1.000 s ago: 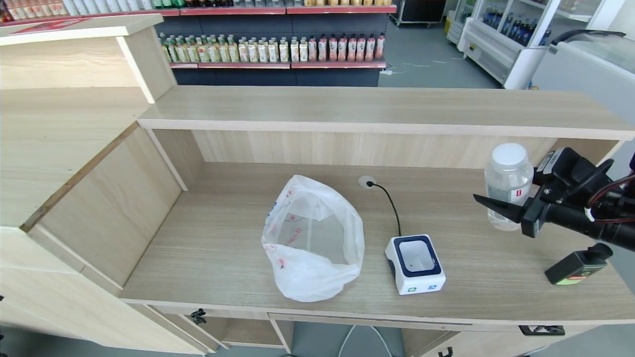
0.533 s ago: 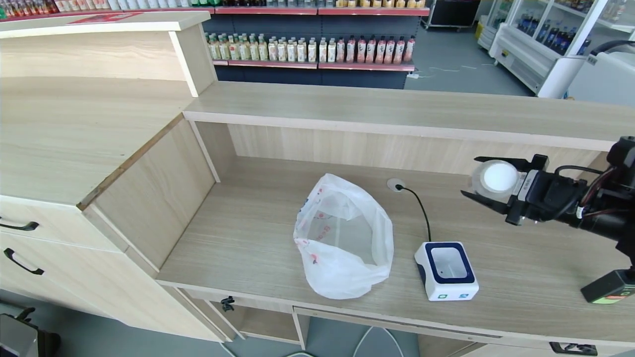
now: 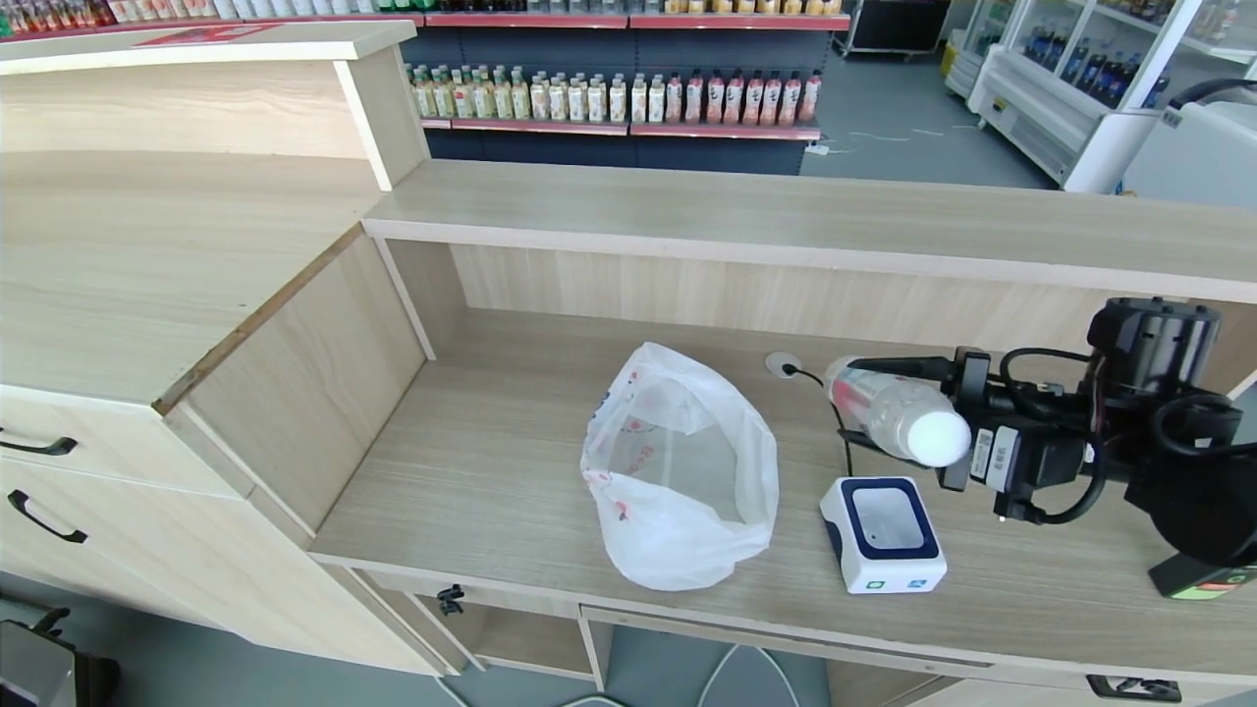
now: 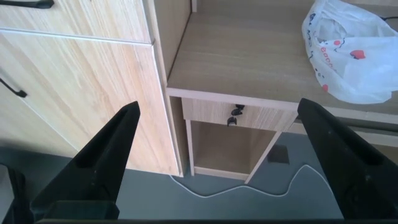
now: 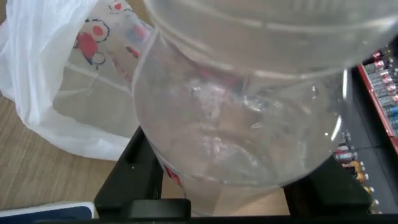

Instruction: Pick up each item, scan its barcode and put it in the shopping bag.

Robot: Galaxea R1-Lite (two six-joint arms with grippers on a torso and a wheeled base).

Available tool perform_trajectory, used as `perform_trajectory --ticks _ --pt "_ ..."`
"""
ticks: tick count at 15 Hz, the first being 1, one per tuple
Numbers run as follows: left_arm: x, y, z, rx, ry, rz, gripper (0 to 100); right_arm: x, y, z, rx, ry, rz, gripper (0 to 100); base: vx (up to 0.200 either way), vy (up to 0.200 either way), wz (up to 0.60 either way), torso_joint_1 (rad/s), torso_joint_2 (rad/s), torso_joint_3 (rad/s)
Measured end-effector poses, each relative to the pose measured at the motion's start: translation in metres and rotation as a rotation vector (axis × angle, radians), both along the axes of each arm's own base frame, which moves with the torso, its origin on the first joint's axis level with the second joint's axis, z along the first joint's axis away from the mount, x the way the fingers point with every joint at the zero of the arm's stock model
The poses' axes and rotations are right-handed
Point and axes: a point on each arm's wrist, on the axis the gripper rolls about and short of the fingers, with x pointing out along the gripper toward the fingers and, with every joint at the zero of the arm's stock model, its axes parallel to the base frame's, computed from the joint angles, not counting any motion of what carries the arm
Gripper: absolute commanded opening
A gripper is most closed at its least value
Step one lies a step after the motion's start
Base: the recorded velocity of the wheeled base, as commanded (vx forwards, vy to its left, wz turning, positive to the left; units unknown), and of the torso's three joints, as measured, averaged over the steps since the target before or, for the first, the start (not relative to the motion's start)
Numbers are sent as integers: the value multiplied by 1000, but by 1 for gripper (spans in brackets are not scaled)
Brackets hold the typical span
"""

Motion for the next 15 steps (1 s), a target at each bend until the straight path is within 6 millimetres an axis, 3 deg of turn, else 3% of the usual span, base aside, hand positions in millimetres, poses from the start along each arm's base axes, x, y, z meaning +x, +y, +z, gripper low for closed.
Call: perform_trajectory --ticks 4,11,15 --pt "0 0 0 0 0 0 100 9 2 -13 -77 -109 70 0 0 0 0 0 0 0" --pt "0 0 0 0 0 0 100 10 -20 -43 -175 -45 88 0 0 0 0 0 0 0" --pt "0 0 0 0 0 0 100 18 -25 -48 -184 -60 84 0 0 0 0 0 0 0"
